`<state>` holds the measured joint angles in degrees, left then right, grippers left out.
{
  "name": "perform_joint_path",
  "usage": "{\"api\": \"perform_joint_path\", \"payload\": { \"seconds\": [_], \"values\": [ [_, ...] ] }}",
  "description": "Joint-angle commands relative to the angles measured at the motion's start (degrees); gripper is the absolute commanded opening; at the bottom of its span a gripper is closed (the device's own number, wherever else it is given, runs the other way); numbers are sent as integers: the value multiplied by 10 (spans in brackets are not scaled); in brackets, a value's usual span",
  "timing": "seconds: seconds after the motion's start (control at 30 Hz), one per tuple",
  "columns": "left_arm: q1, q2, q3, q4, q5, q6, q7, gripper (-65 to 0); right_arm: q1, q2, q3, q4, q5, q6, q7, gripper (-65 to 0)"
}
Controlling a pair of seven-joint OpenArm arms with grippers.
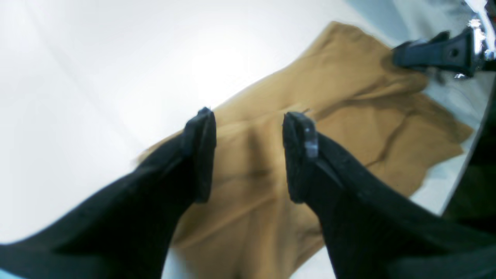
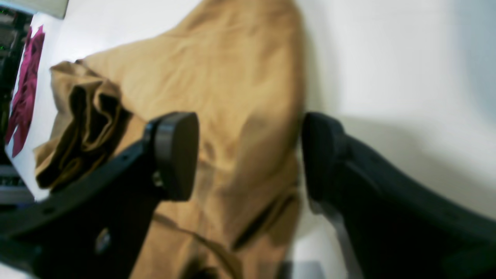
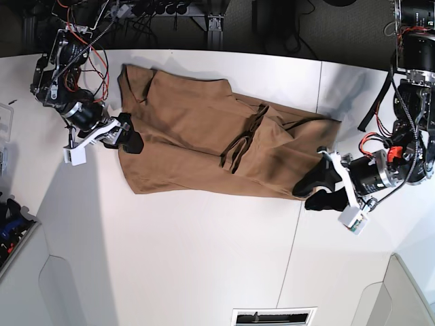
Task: Layout the t-shirt on the table in an organized manner, then fold the t-shirt properly
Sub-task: 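Fold the shirt end with the left gripper toward the right gripper, then grasp both shirt ends and fold them together toward the middle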
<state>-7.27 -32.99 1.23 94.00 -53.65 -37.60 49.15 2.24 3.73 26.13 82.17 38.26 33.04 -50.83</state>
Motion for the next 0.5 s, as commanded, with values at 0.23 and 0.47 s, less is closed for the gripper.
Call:
{"api": "perform_joint_path", "payload": {
  "seconds": [0.23, 0.47],
  "values": [
    [53, -53, -26, -10, 43, -3, -16, -345, 7, -30, -30, 7, 1, 0, -1, -230],
    [95, -51, -28, -82, 84, -3, -52, -345, 7, -53, -33, 6, 1, -1, 3, -334]
  ]
}}
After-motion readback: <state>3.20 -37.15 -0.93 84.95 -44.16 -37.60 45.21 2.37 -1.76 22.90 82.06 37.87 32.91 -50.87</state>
